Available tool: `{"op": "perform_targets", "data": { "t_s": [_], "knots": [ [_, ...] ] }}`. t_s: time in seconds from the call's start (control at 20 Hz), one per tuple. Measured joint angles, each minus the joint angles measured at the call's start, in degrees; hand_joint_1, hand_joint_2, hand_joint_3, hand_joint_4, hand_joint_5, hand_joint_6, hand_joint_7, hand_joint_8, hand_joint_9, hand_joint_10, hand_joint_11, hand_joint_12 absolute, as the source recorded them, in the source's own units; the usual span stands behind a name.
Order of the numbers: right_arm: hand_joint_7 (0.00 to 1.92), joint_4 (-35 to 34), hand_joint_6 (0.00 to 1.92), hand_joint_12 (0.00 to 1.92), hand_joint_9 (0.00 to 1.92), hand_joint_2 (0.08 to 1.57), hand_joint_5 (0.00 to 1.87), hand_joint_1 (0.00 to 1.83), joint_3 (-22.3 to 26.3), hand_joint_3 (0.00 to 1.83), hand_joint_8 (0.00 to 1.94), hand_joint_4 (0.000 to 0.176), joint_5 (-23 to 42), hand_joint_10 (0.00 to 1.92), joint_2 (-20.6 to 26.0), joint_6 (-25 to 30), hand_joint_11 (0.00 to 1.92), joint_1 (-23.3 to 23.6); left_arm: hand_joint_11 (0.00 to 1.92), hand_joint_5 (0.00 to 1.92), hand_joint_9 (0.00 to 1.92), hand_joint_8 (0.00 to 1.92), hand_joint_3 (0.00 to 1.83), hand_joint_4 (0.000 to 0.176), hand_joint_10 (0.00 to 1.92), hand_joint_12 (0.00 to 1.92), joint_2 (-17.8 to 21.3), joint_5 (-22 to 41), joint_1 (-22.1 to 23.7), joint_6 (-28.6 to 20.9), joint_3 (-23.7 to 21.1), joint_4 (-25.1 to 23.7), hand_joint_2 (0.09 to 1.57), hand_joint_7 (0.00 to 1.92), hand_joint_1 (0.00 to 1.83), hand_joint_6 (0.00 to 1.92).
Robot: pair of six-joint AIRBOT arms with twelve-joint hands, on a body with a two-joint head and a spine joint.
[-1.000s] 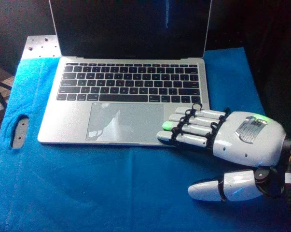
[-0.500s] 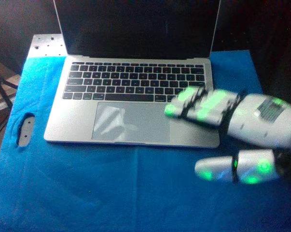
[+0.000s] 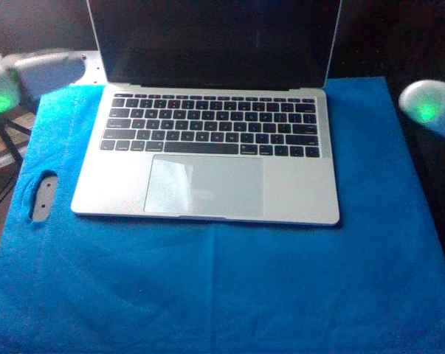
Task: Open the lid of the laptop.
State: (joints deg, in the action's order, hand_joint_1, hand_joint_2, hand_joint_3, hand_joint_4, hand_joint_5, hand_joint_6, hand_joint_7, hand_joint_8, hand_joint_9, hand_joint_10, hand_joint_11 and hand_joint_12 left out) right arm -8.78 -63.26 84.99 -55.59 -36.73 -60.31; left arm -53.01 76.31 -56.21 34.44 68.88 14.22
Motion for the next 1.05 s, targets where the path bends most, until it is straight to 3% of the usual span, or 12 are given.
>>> {"op": "perform_targets", "data": {
  "t_s": [0.15, 0.3, 0.4, 0.5, 0.65, 0.75, 0.8, 0.85, 0.9, 0.95, 1.0, 1.05],
  "knots": [
    [0.00, -4.20, 0.01, 0.00, 0.00, 0.93, 0.05, 0.40, 2.23, 0.00, 0.00, 0.000, 8.44, 0.00, 0.81, -0.11, 0.00, -2.21, 0.00, 0.00, 0.00, 0.00, 0.02, 0.175, 0.00, 0.00, -1.09, 10.99, -8.24, -3.85, -3.74, 2.43, 1.00, 0.00, 0.56, 0.00],
    [0.05, -4.13, 0.00, 0.00, 0.00, 0.90, 0.11, 0.59, 2.69, 0.00, 0.00, 0.000, 9.70, 0.00, 2.01, -0.28, 0.00, -2.84, 0.00, 0.00, 0.00, 0.00, 0.01, 0.176, 0.00, 0.00, -2.36, 15.17, -10.58, -7.26, -4.96, 2.51, 1.01, 0.00, 0.62, 0.00],
    [0.08, -1.57, 0.01, 0.00, 0.04, 0.95, 0.12, 0.49, 3.45, 0.01, 0.01, 0.000, 9.44, 0.01, 2.78, -0.26, 0.00, -2.86, 0.00, 0.00, 0.00, 0.00, 0.00, 0.118, 0.00, 0.00, -2.43, 15.61, -11.28, -8.11, -4.96, 3.43, 0.99, 0.00, 0.48, 0.00],
    [0.07, -0.42, 0.00, 0.01, 0.06, 0.94, 0.11, 0.54, 3.82, 0.00, 0.01, 0.000, 9.42, 0.01, 3.69, -0.63, 0.02, -2.86, 0.00, 0.00, 0.00, 0.00, 0.02, 0.115, 0.00, 0.00, -1.81, 15.26, -11.28, -8.13, -5.40, 3.34, 1.03, 0.00, 0.36, 0.00],
    [0.11, -1.05, 0.01, 0.01, 0.09, 1.03, 0.13, 0.40, 4.33, 0.01, 0.01, 0.000, 9.49, 0.01, 5.05, -1.88, 0.04, -2.86, 0.03, 0.00, 0.02, 0.00, 0.02, 0.056, 0.00, 0.01, -0.22, 16.11, -11.28, -8.11, -6.05, 2.23, 1.08, 0.00, 0.34, 0.00],
    [0.11, -0.04, 0.00, 0.02, 0.10, 1.14, 0.11, 0.33, 4.94, 0.03, 0.00, 0.000, 9.42, 0.00, 6.01, -3.23, 0.06, -2.84, 0.01, 0.00, 0.00, 0.00, 0.01, 0.082, 0.00, 0.00, 0.20, 16.22, -11.21, -8.11, -6.05, 1.38, 1.06, 0.00, 0.08, 0.00],
    [0.15, 0.70, 0.01, 0.05, 0.16, 1.14, 0.12, 0.23, 5.66, 0.00, 0.01, 0.000, 9.42, 0.02, 6.86, -4.42, 0.15, -2.86, 0.00, 0.00, 0.00, 0.00, 0.01, 0.072, 0.00, 0.00, 0.42, 15.96, -10.62, -8.02, -6.10, 0.83, 1.08, 0.00, 0.03, 0.00],
    [0.14, 2.27, 0.00, 0.05, 0.15, 1.19, 0.10, 0.21, 6.19, 0.02, 0.00, 0.000, 9.42, 0.01, 8.07, -5.49, 0.16, -2.84, 0.00, 0.00, 0.02, 0.00, 0.03, 0.000, 0.01, 0.00, 0.98, 15.45, -9.55, -7.58, -6.16, -0.15, 1.15, 0.00, 0.32, 0.00],
    [0.07, 3.74, 0.00, 0.04, 0.10, 1.22, 0.03, 0.16, 6.36, 0.02, 0.00, 0.000, 9.46, 0.00, 9.01, -5.60, 0.14, -2.84, 0.00, 0.02, 0.02, 0.00, 0.05, 0.000, 0.00, 0.00, 1.90, 15.08, -8.26, -6.95, -6.54, -1.38, 1.20, 0.00, 0.28, 0.01],
    [0.04, 4.96, 0.00, 0.03, 0.05, 1.31, 0.00, 0.24, 6.40, 0.01, 0.00, 0.000, 9.53, 0.00, 10.03, -6.51, 0.11, -2.71, 0.00, 0.06, 0.22, 0.07, 0.00, 0.007, 0.04, 0.65, 3.28, 15.47, -6.25, -6.27, -6.64, -3.78, 1.23, 0.24, 0.29, 0.62],
    [0.04, 5.25, 0.00, 0.03, 0.07, 1.33, 0.00, 0.25, 6.40, 0.02, 0.00, 0.000, 9.42, 0.01, 10.43, -7.45, 0.12, -2.03, 0.04, 0.33, 0.47, 0.46, 0.00, 0.012, 0.26, 1.08, 4.24, 15.80, -4.24, -5.01, -6.62, -5.38, 1.21, 0.51, 0.36, 1.06],
    [0.04, 4.98, 0.00, 0.03, 0.07, 1.33, 0.00, 0.25, 6.34, 0.02, 0.00, 0.000, 9.55, 0.01, 10.34, -8.41, 0.12, -1.22, 0.04, 0.33, 0.47, 0.46, 0.00, 0.012, 0.26, 1.08, 5.07, 16.63, -2.47, -3.74, -6.62, -6.58, 1.21, 0.51, 0.36, 1.06]
  ]
}}
